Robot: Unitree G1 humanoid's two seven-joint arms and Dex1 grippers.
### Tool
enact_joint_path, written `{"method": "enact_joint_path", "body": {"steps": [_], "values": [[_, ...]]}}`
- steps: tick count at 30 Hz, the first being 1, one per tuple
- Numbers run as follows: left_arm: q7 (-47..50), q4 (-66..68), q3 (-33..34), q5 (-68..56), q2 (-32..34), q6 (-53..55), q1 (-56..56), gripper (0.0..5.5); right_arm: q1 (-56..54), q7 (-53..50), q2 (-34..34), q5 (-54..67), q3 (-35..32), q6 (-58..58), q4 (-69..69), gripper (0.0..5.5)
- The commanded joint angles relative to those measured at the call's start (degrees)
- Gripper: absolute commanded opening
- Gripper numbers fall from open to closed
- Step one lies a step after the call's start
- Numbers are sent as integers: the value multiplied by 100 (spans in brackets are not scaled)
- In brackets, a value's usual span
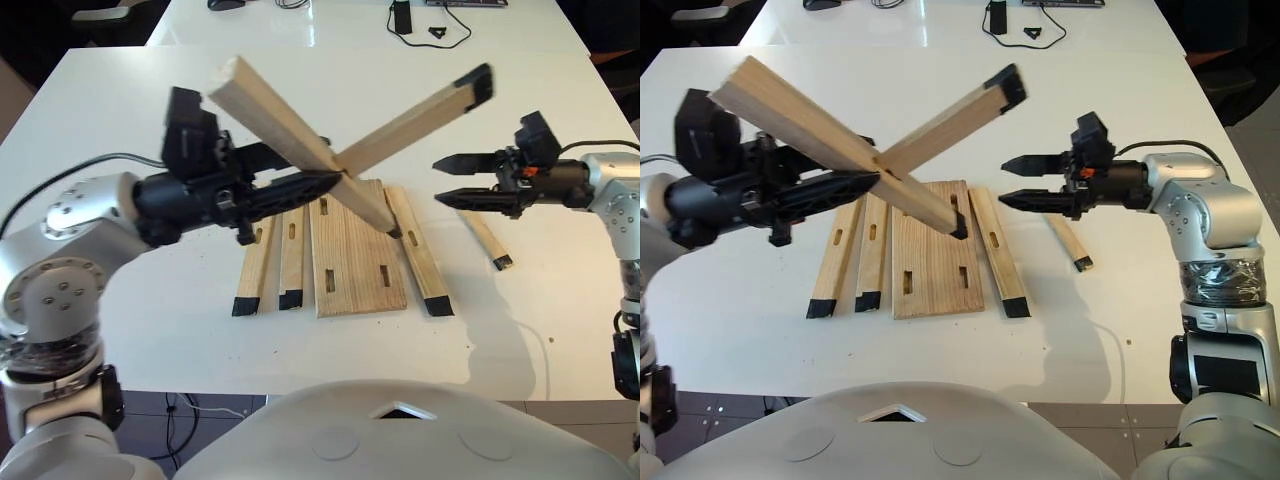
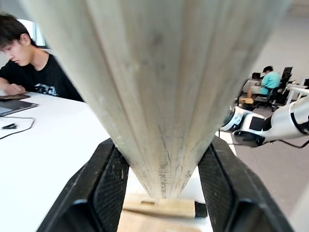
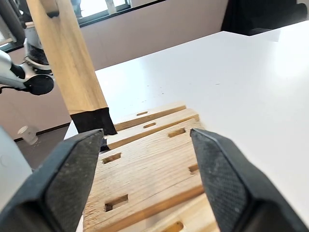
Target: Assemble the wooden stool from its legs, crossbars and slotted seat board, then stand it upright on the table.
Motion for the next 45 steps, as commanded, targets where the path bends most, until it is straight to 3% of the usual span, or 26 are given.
{"method": "enact_joint_path", "body": {"steps": [1, 7, 19, 30, 45], "values": [[-676, -140, 482, 268, 552, 57, 651, 202, 271, -200, -71, 54, -368, 64, 50, 331], [-1266, -399, 106, 1358, 590, -441, 1477, 202, 628, -417, 83, 36, -438, 7, -201, 331], [-1391, -180, -867, 2721, 347, -1263, 1641, 202, 574, -428, 141, -188, -233, -135, -215, 331], [-1911, 32, -1837, 4270, 860, -2328, 1952, 202, 542, -456, 184, -235, -232, -197, -180, 331], [-2722, 1171, -2887, 4207, 1079, -2086, 569, 202, 731, -638, 442, -311, -169, -294, -292, 331]]}}
